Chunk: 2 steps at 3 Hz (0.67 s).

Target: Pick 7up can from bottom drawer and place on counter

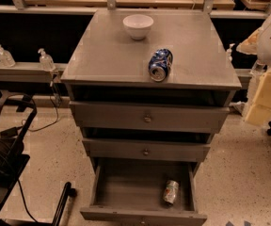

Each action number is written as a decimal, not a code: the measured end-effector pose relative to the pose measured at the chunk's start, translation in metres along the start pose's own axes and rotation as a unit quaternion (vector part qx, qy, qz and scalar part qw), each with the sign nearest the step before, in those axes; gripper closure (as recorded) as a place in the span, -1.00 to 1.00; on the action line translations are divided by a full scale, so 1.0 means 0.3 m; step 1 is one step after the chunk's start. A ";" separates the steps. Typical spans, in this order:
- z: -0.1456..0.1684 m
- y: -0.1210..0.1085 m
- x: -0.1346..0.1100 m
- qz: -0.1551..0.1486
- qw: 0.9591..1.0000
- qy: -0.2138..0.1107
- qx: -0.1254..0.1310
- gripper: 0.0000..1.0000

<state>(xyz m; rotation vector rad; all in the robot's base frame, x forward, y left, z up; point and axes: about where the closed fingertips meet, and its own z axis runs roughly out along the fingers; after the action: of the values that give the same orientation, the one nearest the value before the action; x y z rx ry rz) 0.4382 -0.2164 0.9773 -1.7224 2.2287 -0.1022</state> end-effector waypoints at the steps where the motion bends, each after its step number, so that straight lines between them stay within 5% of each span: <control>1: 0.000 0.000 0.000 0.000 1.000 0.000 0.000 -1.00; 2: 0.033 -0.007 0.006 -0.021 1.000 -0.005 0.001 -1.00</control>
Offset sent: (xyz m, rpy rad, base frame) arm 0.0242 -0.0074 -0.0576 -0.0170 -0.0369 0.2319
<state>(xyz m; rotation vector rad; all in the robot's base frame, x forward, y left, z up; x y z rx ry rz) 0.4427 -0.2174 0.9680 -1.7643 2.1853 -0.1051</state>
